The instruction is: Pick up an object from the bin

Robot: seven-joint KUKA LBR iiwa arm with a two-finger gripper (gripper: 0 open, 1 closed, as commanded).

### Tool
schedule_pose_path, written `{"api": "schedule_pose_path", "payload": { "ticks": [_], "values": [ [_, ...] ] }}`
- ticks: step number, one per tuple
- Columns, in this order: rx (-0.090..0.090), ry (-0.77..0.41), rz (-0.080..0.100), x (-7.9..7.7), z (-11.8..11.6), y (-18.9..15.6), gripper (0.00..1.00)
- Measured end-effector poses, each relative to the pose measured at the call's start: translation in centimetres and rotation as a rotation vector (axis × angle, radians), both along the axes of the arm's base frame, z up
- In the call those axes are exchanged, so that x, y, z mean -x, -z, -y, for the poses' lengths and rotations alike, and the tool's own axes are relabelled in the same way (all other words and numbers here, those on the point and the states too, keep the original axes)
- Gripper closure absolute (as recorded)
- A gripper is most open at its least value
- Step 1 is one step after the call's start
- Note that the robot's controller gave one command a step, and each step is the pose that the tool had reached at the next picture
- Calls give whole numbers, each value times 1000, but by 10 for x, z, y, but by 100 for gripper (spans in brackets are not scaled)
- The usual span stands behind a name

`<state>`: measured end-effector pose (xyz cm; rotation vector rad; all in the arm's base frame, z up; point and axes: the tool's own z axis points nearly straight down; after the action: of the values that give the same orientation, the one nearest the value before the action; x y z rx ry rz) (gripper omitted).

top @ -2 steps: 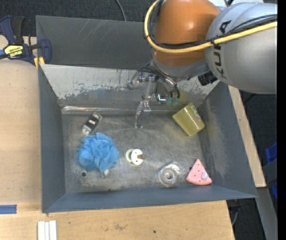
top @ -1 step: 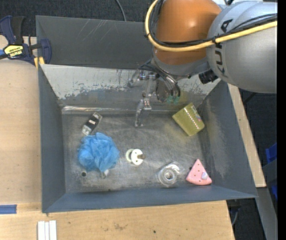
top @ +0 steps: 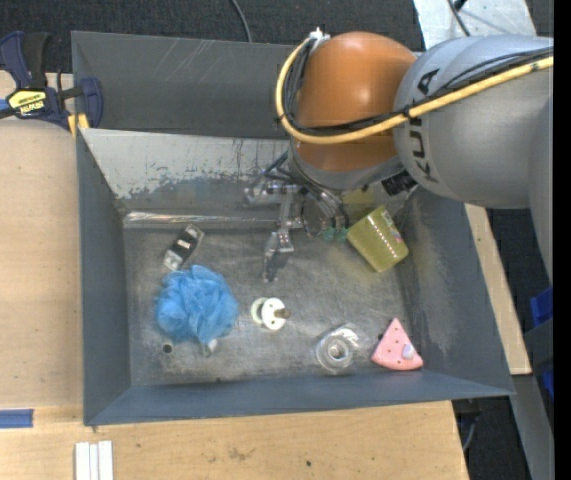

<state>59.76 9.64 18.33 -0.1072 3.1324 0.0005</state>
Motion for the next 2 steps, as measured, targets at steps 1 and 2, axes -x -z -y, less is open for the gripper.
{"api": "schedule_pose_path", "payload": {
  "ticks": [1, 2],
  "values": [
    [0, 71, -3, 59, -29, 66, 0],
    [2, -3, -11, 63, -57, 92, 0]
  ]
}}
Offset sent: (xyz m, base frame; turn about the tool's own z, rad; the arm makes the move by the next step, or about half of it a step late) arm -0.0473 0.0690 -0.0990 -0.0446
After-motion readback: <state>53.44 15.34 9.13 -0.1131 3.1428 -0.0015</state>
